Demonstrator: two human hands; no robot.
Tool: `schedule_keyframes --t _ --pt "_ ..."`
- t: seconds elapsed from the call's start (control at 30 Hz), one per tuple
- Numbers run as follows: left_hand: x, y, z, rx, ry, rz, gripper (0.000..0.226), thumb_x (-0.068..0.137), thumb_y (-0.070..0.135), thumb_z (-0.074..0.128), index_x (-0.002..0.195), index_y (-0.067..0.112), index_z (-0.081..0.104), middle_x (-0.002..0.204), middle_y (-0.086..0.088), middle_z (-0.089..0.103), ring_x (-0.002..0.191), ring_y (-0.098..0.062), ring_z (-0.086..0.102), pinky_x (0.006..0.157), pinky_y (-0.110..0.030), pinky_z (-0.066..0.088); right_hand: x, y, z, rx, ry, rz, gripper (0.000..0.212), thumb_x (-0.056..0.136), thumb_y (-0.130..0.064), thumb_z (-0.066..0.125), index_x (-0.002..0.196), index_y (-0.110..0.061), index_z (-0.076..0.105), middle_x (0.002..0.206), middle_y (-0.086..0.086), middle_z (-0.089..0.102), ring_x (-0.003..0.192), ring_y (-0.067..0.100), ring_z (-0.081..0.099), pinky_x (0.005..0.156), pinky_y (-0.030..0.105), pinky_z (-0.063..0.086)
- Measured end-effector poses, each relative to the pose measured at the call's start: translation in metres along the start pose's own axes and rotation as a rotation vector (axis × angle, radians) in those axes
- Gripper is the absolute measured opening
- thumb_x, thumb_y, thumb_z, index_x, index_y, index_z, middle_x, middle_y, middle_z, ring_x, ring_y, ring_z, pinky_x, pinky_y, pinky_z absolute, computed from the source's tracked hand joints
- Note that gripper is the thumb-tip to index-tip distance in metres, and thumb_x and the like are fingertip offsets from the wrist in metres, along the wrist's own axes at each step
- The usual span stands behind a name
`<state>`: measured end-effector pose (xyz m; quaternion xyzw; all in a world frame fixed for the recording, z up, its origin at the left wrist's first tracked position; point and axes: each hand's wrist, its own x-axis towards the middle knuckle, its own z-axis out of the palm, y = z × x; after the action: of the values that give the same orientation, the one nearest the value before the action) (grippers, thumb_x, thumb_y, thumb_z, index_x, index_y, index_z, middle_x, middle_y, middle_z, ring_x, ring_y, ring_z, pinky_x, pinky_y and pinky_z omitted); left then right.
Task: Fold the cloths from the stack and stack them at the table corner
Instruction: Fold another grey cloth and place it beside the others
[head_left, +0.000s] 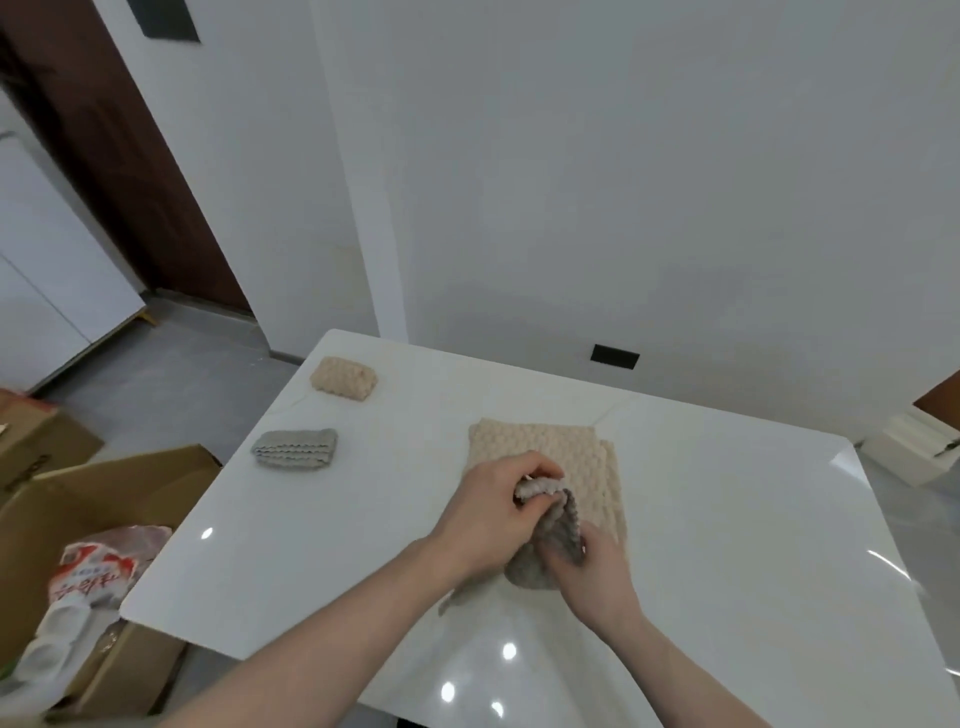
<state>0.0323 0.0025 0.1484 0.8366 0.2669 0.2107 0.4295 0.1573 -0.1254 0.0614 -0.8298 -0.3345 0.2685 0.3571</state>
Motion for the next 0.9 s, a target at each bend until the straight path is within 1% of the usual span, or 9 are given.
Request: schedule_keyframes --t 0.07,0.17,0.37,0.47,0.57,0.67,0.73,0.83,0.9 --pt "-0.013 0.014 0.001 -0.004 0.056 -0.028 0.020 0.093 0.024 0.069 0.110 0.035 0.072 0.105 0.025 0.072 0.098 0.007 0.064 0.088 -0.010 0.046 -0.012 0.000 -0.011 0.021 -0.030 -0.009 0.020 0.091 -0.037 0.066 0.074 -0.027 0.064 0.072 -0.007 0.070 0.066 0.003 0.062 0.066 0.036 0.056" --pt "-0.034 0.023 -0.001 0.030 0.137 -0.061 0.021 0.095 0.024 0.069 0.112 0.036 0.073 0.110 0.026 0.072 0.105 0.005 0.065 0.095 -0.017 0.050 -0.032 0.005 -0.032 0.039 -0.031 -0.057 0.024 0.095 -0.029 0.066 0.071 -0.024 0.062 0.066 -0.008 0.067 0.062 0.003 0.059 0.054 0.017 0.042" --pt "-0.081 0.016 -0.008 0.197 0.206 -0.167 0.028 0.099 0.020 0.061 0.119 0.038 0.070 0.115 0.025 0.068 0.111 0.000 0.060 0.099 -0.027 0.050 -0.066 0.026 -0.078 0.038 -0.052 -0.096 0.019 0.090 -0.016 0.067 0.081 -0.032 0.072 0.075 -0.020 0.071 0.072 -0.002 0.064 0.060 0.012 0.044" --pt "-0.101 0.016 -0.010 0.264 0.197 -0.197 0.027 0.101 0.018 0.058 0.117 0.037 0.069 0.107 0.022 0.065 0.108 -0.004 0.057 0.095 -0.027 0.046 -0.078 0.031 -0.097 0.006 -0.046 -0.106 0.026 0.088 -0.012 0.062 0.083 -0.035 0.075 0.078 -0.020 0.073 0.074 -0.002 0.066 0.064 0.017 0.049" --pt "-0.110 0.016 -0.011 0.320 0.181 -0.208 0.020 0.102 0.021 0.059 0.111 0.035 0.070 0.096 0.024 0.060 0.101 -0.006 0.055 0.087 -0.026 0.044 -0.082 0.033 -0.108 -0.034 -0.041 -0.136 0.030 0.088 -0.008 0.059 0.085 -0.034 0.075 0.080 -0.017 0.073 0.074 -0.001 0.064 0.064 0.017 0.047" --pt "-0.106 0.017 -0.014 0.353 0.166 -0.200 0.013 0.102 0.029 0.058 0.105 0.035 0.069 0.093 0.021 0.064 0.096 -0.005 0.055 0.079 -0.025 0.043 -0.080 0.029 -0.116 -0.077 0.006 -0.183 0.025 0.091 -0.013 0.060 0.093 -0.033 0.074 0.091 -0.016 0.070 0.086 0.000 0.064 0.074 0.026 0.050" --pt "-0.098 0.019 -0.017 0.331 0.176 -0.213 0.010 0.102 0.030 0.059 0.100 0.033 0.069 0.090 0.018 0.068 0.091 -0.006 0.059 0.075 -0.027 0.044 -0.076 0.025 -0.119 -0.113 0.028 -0.209 0.019 0.095 -0.017 0.059 0.093 -0.030 0.073 0.093 -0.010 0.068 0.088 0.009 0.063 0.077 0.032 0.051" --pt "-0.082 0.026 -0.025 0.250 0.226 -0.244 0.010 0.100 0.028 0.062 0.092 0.029 0.069 0.084 0.016 0.070 0.083 -0.002 0.062 0.072 -0.027 0.044 -0.068 0.016 -0.124 -0.158 0.044 -0.235 0.027 0.100 -0.024 0.055 0.076 -0.033 0.063 0.086 -0.001 0.063 0.082 0.020 0.060 0.069 0.034 0.045" --pt "-0.075 0.033 -0.032 0.221 0.255 -0.232 0.010 0.099 0.028 0.063 0.091 0.029 0.069 0.084 0.016 0.070 0.082 -0.004 0.063 0.074 -0.029 0.047 -0.063 0.008 -0.128 -0.177 0.069 -0.258 0.031 0.102 -0.028 0.054 0.072 -0.033 0.059 0.085 0.000 0.062 0.081 0.022 0.059 0.069 0.036 0.044"
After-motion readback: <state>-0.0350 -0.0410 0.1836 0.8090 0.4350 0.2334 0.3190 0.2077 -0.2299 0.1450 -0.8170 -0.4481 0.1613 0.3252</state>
